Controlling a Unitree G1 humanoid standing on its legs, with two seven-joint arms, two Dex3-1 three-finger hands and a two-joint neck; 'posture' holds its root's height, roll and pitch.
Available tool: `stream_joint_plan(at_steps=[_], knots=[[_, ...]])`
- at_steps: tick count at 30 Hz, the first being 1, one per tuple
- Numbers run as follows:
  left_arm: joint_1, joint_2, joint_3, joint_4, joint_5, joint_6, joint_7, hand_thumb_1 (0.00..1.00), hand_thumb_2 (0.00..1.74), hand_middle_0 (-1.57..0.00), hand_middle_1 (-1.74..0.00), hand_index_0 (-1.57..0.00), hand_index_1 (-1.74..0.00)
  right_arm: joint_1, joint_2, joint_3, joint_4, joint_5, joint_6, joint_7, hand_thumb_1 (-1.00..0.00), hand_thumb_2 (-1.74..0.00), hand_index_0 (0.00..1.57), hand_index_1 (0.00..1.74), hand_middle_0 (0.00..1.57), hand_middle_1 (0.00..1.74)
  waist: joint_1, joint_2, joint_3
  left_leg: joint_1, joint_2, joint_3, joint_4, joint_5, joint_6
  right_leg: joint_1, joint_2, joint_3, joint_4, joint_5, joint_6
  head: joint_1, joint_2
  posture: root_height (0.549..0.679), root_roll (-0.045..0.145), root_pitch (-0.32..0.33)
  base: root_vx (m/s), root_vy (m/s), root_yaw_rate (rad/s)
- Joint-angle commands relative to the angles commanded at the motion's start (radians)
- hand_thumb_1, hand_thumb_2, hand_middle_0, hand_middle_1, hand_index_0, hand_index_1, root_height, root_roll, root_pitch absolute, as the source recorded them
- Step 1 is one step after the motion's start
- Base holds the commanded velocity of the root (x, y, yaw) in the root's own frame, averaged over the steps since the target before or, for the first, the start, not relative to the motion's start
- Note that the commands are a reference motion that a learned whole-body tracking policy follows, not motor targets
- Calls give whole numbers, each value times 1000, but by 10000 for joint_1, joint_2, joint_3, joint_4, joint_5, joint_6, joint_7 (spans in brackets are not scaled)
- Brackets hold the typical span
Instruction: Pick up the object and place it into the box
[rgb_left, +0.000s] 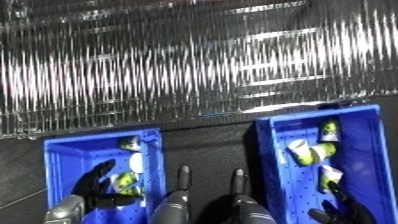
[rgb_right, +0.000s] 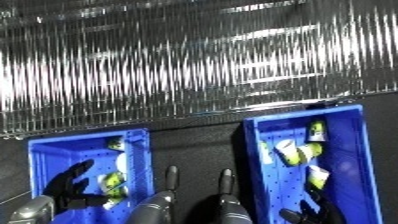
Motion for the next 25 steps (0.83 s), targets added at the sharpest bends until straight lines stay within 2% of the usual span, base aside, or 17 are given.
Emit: stream_joint_plan(at_steps=[1,3,6,11,19,25], knots=[[143,-34,33,86,209,48,46,0,0,0,0,0,0,124,75,-10,81,-73,36,-3,0,0,0,0,0,0,36,-23,-268,167,80,51,-177,60,-43,191,-13,-69,-162,29,14,-14,-91,675,22,2,221,-69,-139],[240,-47,87,153,330,84,14,0,0,0,0,0,0,211,124,-14,140,-109,64,-17,0,0,0,0,0,0,45,-34,-444,261,105,82,-188,25,-46,310,-17,-83,-188,-26,-5,-105,-186,674,22,-1,87,-21,-38],[353,-57,173,215,407,89,-37,0,0,0,0,0,0,310,164,-41,235,-213,123,-3,0,0,0,0,0,0,35,-43,-601,377,110,118,-142,-76,-25,450,-17,-61,-185,-125,-36,-234,-335,674,22,-7,69,-7,-52],[520,-56,283,245,461,121,-105,0,0,0,0,0,0,490,191,-122,373,-384,149,79,0,0,0,0,0,0,5,-40,-711,553,116,160,-106,-209,20,621,-21,-28,-180,-225,-46,-441,-446,673,21,-16,53,-3,-42],[688,-51,398,314,452,129,-165,0,0,0,0,0,0,645,184,-249,516,-527,66,164,0,0,0,0,0,0,-14,-6,-846,739,172,238,-225,-275,18,830,-65,-60,-426,-170,22,-487,-315,672,20,-19,29,-2,-32],[748,-32,465,334,416,118,-187,0,0,0,0,0,0,685,154,-288,516,-560,37,221,0,0,0,0,0,0,-38,4,-903,815,227,297,-225,-312,8,919,-102,-63,-499,-144,54,-631,-231,672,20,-23,22,1,-27]])
